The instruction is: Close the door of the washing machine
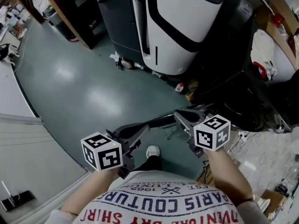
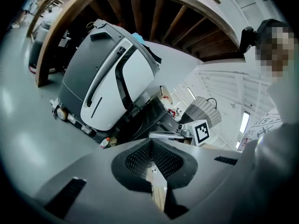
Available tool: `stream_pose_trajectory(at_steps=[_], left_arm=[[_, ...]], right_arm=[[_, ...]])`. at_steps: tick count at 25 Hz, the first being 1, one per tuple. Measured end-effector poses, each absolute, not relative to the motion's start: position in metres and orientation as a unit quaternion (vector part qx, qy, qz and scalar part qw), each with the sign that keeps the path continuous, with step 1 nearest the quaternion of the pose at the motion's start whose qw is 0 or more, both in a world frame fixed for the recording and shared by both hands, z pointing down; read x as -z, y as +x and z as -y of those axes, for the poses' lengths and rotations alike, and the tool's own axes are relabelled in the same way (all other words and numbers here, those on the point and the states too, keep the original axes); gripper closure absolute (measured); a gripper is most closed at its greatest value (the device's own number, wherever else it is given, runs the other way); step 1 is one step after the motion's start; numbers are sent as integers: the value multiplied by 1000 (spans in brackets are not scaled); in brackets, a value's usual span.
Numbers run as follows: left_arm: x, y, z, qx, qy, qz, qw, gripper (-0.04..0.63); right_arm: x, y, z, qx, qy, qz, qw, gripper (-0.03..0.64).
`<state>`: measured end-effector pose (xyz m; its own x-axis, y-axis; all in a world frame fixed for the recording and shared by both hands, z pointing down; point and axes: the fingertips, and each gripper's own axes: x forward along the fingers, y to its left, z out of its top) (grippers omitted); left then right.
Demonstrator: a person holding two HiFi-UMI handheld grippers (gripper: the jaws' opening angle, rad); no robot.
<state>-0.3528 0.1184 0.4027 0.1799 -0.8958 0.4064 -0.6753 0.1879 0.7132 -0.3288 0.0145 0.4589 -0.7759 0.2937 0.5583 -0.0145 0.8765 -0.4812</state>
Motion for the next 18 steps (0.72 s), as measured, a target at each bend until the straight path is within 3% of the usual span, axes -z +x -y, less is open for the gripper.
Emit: stream_pose_trajectory(at_steps=[18], left_arm=[[-448, -373, -138, 115, 598, 632, 479, 568]], right_arm=[[-553, -346, -8, -150, -1, 886, 438, 595]])
